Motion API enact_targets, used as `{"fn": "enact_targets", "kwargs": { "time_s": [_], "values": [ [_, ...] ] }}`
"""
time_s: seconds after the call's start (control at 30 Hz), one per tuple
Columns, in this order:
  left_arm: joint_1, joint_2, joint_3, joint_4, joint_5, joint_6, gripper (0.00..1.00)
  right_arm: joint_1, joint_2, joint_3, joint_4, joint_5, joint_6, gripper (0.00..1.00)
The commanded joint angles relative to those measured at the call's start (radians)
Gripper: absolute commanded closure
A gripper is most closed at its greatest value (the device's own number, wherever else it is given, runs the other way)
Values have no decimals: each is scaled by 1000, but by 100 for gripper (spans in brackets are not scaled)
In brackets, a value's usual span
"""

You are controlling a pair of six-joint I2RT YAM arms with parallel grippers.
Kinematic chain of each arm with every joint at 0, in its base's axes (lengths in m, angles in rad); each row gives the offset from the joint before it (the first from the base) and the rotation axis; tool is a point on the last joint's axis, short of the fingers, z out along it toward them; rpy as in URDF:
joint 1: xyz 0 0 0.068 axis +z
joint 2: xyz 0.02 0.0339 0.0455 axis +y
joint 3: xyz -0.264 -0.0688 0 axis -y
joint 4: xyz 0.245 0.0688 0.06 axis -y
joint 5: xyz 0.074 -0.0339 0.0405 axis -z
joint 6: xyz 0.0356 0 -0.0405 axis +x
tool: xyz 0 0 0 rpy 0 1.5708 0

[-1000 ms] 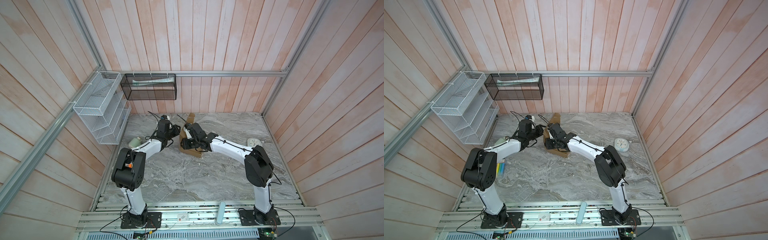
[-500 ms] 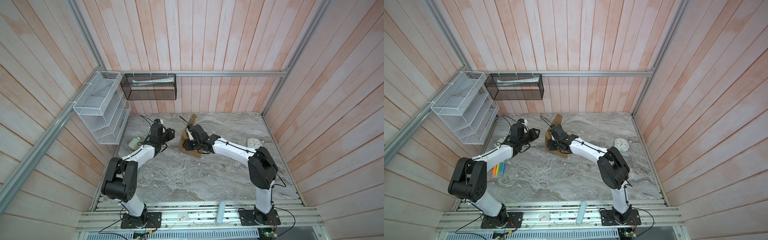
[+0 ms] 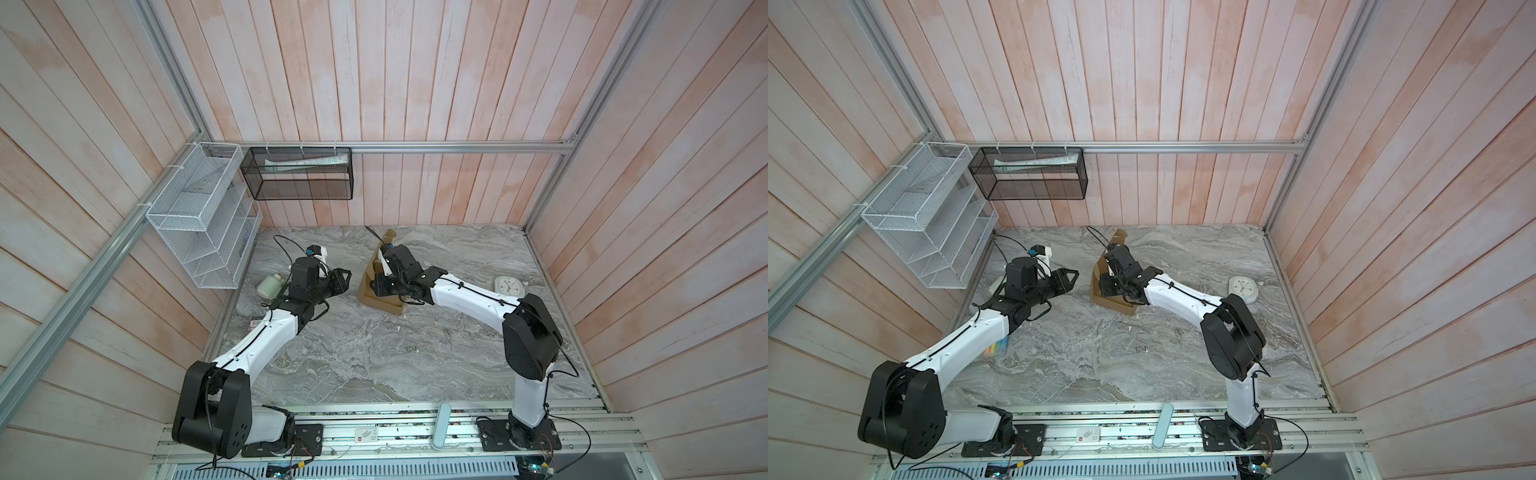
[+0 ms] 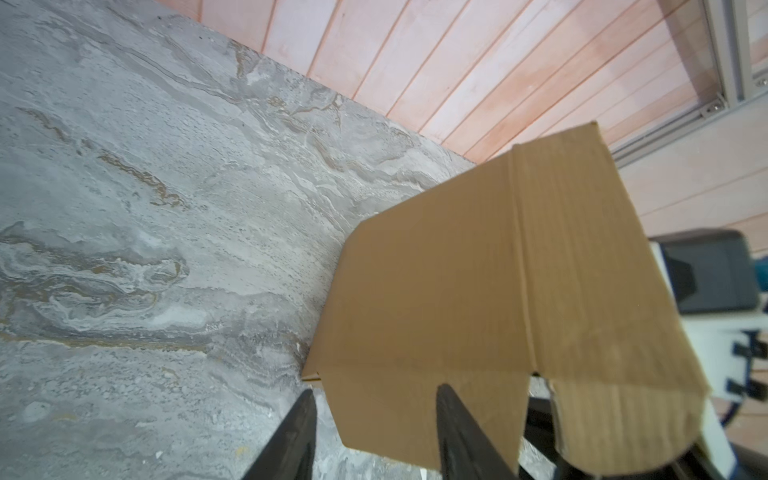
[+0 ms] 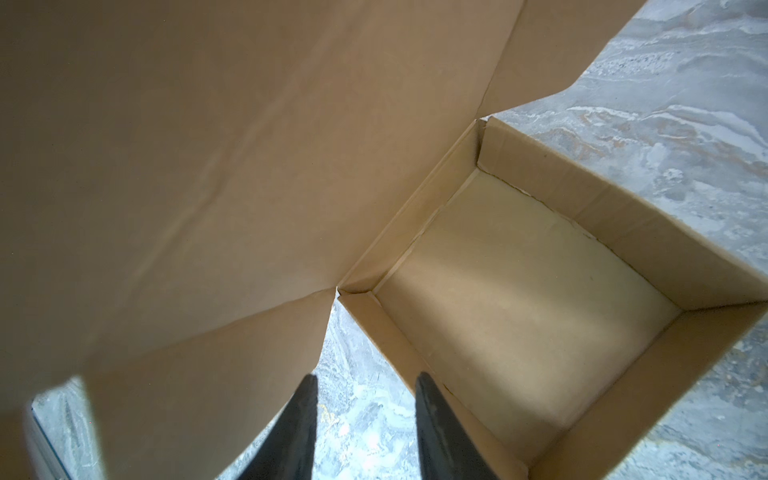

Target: Fold the paper box

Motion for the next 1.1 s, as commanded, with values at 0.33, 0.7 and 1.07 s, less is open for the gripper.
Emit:
{"fn": "enact_targets", "kwargs": {
  "time_s": [0.33, 0.7, 1.07],
  "values": [
    [-107, -84, 10, -148, -41, 82, 52, -16, 5, 99, -18, 19, -18, 60],
    [-152, -60, 48, -156, -41, 95, 52, -16, 31, 156, -38, 18, -25, 60],
    [-193, -9, 66, -139, -123, 108, 52, -16, 46, 193, -53, 8, -32, 60]
  ]
}}
